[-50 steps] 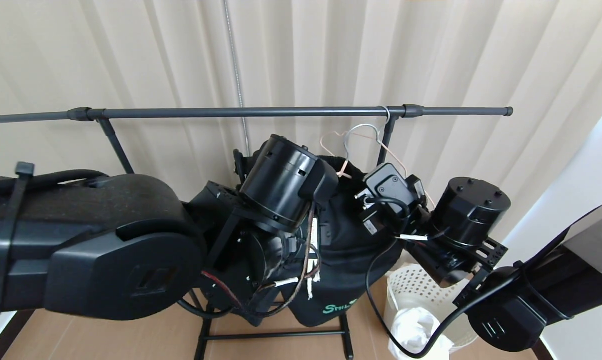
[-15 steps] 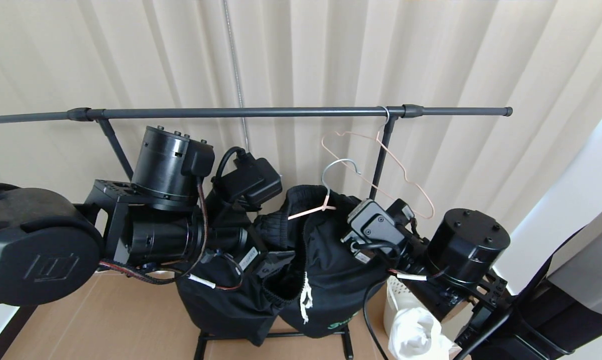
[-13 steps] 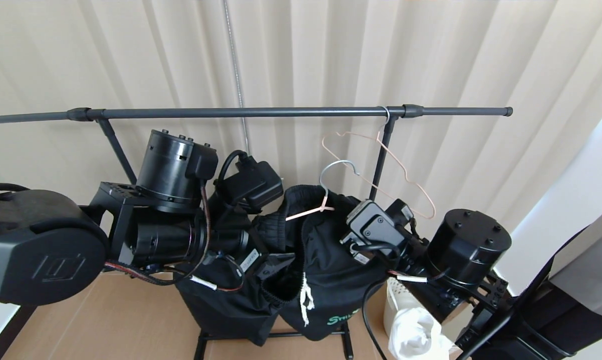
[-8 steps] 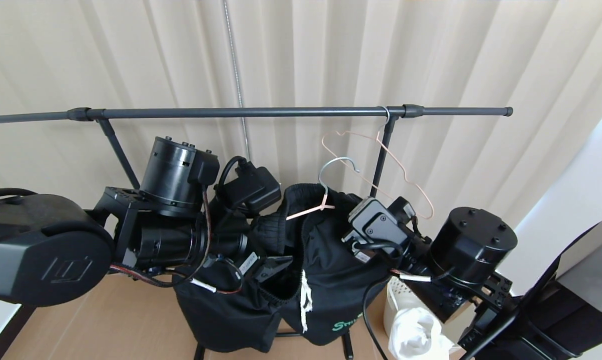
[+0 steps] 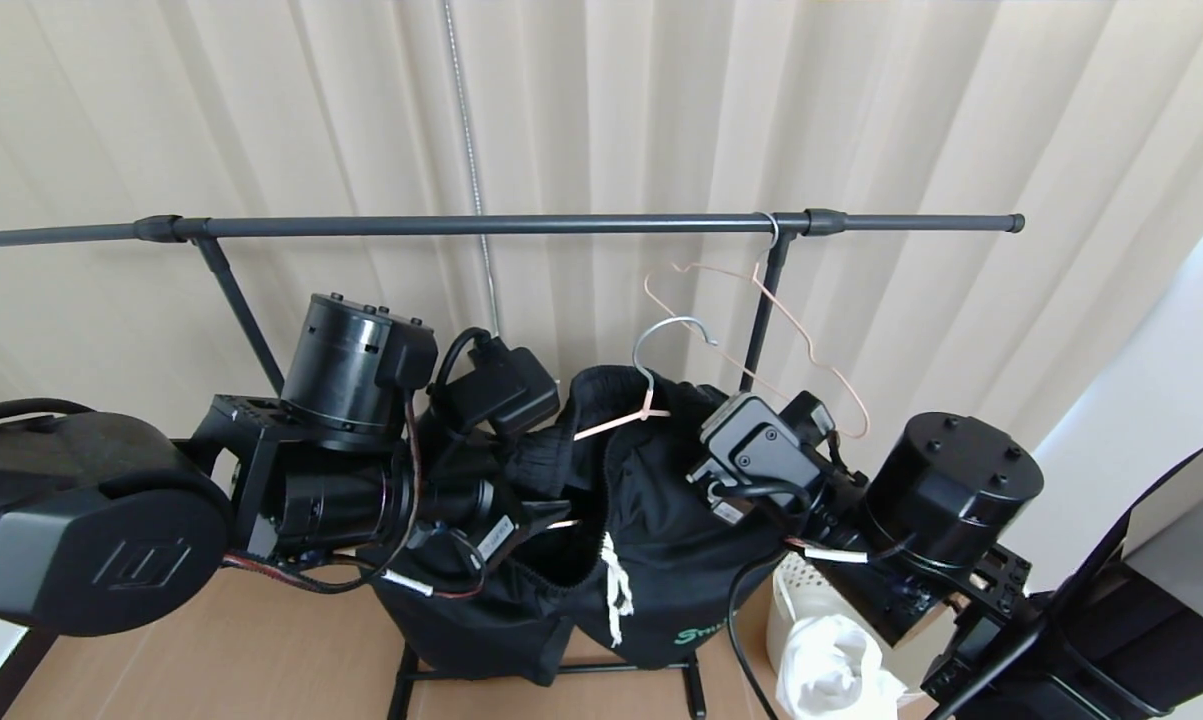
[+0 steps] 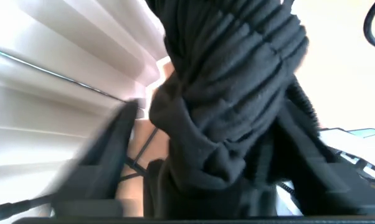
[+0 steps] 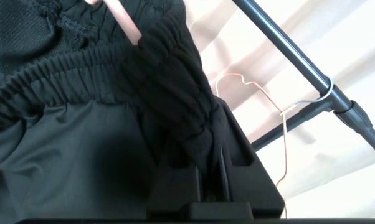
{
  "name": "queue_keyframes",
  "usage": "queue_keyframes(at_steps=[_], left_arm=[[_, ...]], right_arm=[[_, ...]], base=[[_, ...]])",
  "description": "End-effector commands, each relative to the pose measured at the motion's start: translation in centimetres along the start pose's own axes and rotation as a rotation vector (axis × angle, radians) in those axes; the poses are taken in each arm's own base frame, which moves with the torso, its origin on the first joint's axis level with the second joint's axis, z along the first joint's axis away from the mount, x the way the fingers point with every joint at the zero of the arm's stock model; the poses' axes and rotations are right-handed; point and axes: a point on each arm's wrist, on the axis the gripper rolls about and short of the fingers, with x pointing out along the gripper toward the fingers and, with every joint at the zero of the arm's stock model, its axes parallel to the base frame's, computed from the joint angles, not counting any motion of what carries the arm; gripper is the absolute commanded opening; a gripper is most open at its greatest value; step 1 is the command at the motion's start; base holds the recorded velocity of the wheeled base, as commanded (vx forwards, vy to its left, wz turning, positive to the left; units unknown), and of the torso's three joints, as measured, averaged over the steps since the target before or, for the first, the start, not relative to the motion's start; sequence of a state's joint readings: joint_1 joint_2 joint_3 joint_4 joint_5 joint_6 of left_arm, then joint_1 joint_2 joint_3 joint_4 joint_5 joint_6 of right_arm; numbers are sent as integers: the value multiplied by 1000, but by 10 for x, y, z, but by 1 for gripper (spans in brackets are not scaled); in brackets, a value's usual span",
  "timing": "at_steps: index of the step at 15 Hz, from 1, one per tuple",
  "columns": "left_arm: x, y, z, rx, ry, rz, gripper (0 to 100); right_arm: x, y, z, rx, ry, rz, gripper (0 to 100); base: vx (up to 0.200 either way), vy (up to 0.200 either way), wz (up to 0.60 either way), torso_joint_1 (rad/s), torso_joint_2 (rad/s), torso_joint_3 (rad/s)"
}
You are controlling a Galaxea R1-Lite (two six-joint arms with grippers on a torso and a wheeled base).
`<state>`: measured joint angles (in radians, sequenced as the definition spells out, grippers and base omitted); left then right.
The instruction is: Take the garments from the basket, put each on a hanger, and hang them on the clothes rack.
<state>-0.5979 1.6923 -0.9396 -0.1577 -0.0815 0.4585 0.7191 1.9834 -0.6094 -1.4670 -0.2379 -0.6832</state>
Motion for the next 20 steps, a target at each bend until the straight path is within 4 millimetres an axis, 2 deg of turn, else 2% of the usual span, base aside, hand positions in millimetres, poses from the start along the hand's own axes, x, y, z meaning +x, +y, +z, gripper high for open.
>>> queue_keyframes(at_steps=[1,5,11,12,15,17,20], left_arm=[[-4,-1,-1,1,-4,2,0],[-13,-2,-1,4,-29,16,0],[-12,-5,-8,6,-82,82,0],[-12,-4,-7,7,-90,87,0],[-13,-3,-6,7,-96,93,0],[-18,-2,-4,5,-110,102,0],[-32,1,-5,-2,-133,129,0]], right_arm=[[0,-1,1,2,-5,-4,0],[0,-1,2,3,-6,-5,0],[0,-1,1,-1,0,-1,0],[0,-1,1,-1,1,0,100],[0,-2,1,-2,5,0,100],[-3,-11,-2,-5,1,16,100],[-23,-36,5,4,-30,133,100]], base=[[0,0,0,0,0,0],[0,0,0,0,0,0],[0,0,0,0,0,0],[0,0,0,0,0,0],[0,0,0,0,0,0],[0,0,0,0,0,0],[0,0,0,0,0,0]])
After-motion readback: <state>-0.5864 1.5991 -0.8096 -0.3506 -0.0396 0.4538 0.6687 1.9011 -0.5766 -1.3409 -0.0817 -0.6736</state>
